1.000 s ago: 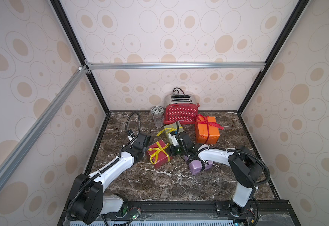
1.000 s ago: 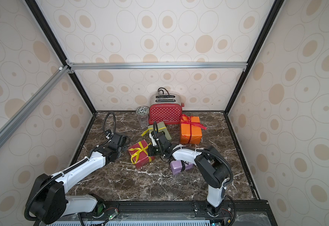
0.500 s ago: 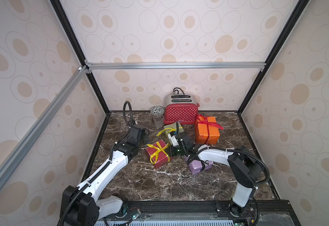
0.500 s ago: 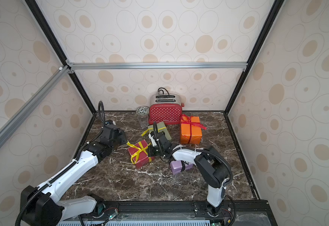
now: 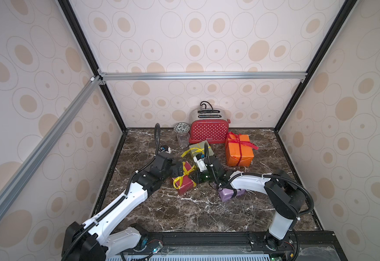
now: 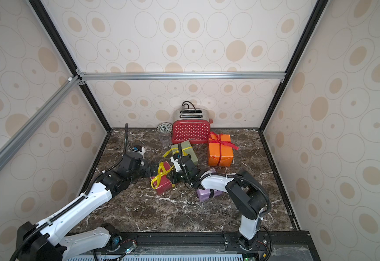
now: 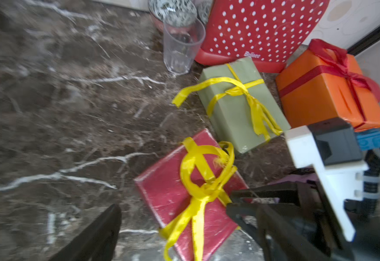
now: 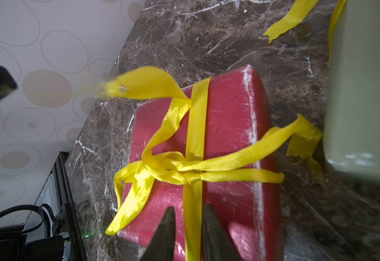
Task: Untie the ribbon bows on the gift boxes
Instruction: Untie the ribbon from the gift box.
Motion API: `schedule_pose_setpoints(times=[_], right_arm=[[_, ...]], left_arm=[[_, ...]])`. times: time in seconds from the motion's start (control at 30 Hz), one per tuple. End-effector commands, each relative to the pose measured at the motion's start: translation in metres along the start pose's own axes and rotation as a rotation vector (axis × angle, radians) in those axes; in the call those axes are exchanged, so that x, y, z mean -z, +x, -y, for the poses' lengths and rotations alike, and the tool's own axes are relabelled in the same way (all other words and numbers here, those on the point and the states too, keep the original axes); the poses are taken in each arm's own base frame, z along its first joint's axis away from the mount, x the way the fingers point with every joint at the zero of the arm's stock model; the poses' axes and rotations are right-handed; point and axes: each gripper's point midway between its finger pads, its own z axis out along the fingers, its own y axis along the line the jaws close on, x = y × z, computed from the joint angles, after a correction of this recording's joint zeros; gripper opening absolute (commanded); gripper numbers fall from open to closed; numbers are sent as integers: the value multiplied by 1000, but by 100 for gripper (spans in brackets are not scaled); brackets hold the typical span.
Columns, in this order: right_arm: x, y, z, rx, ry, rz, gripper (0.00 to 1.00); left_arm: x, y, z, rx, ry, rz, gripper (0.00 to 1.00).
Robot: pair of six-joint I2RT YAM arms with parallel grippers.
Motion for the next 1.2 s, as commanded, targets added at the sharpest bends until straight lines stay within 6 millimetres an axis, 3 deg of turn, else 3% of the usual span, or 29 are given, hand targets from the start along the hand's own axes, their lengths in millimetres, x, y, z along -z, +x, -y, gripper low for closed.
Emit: schedule_pose_setpoints(times=[0.0, 0.2, 0.4, 0.57, 0.7, 0.8, 0.97, 1.17], right_arm=[[0, 32, 17, -27, 64, -89, 25], [5, 30, 17, -18, 71, -66, 27], [5, 29, 16, -16, 71, -67, 28], [6, 29, 17, -17, 73, -69, 28], [6, 29, 16, -15, 73, -70, 28], [5, 29, 17, -13, 73, -71, 28], [5, 30, 18, -12, 76, -72, 28], [3, 31, 17, -14, 72, -78, 25]], left_arm=[[21, -20, -38, 41, -185, 109, 99], [42, -25, -89, 176, -358, 129, 99], [79, -39, -116, 208, -453, 225, 99], [114, -53, -153, 244, -607, 224, 99], [119, -52, -174, 345, -592, 207, 99], [95, -45, -161, 360, -461, 143, 94], [32, -23, -93, 377, -27, 12, 69], [-4, 32, -35, 274, 142, -142, 53]])
